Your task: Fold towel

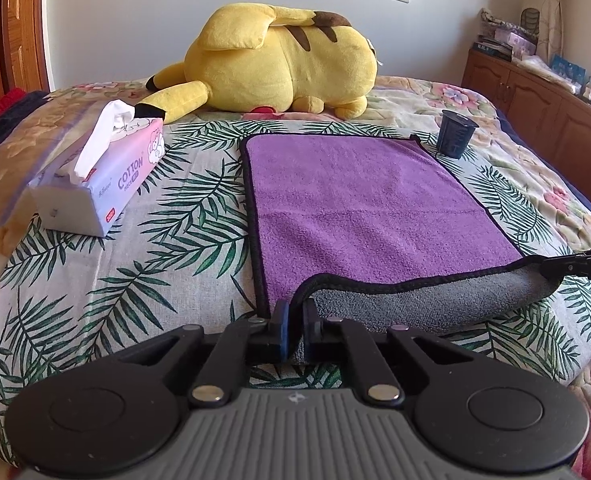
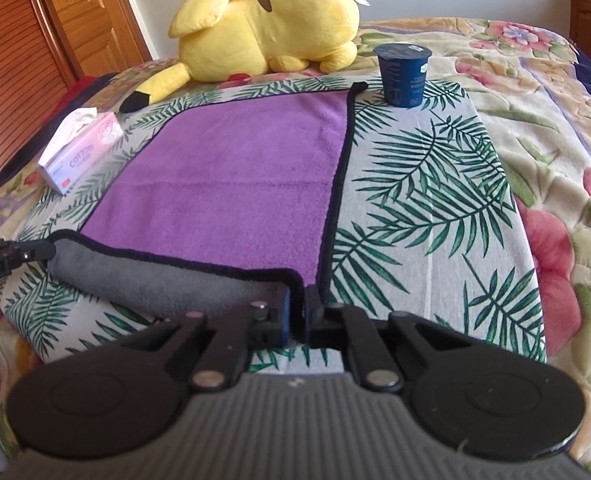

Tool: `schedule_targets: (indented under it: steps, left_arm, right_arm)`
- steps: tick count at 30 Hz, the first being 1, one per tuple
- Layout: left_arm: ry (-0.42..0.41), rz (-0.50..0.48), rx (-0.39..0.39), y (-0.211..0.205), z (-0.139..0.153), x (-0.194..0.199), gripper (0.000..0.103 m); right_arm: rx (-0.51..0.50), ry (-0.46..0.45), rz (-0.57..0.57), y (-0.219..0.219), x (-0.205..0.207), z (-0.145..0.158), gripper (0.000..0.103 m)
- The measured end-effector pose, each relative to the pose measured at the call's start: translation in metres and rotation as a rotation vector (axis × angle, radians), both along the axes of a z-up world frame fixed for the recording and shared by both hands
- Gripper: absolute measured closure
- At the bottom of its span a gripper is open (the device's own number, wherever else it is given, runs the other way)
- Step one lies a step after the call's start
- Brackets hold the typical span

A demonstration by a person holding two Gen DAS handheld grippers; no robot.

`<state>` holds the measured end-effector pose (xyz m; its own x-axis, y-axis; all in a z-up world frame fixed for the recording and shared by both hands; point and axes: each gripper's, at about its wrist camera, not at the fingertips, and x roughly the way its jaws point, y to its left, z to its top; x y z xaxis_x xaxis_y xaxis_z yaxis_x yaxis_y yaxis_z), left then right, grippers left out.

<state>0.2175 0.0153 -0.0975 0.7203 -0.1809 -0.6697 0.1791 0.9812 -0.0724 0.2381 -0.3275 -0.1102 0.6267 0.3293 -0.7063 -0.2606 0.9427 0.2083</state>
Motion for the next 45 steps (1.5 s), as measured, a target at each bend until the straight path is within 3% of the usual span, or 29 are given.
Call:
schedule_targets:
  steps: [22, 45]
  left_arm:
    - [-0.09, 0.001, -0.04, 0.0, 0.029, -0.004, 0.103]
    - [-0.137, -0.012, -0.046, -0.005, 0.046, 0.014, 0.103]
  right_arm:
    - [0.044, -0.106, 0.0, -0.007, 0.004, 0.018, 0.099]
    - [0.016, -0.203, 0.029, -0.003, 0.02, 0.033, 0.099]
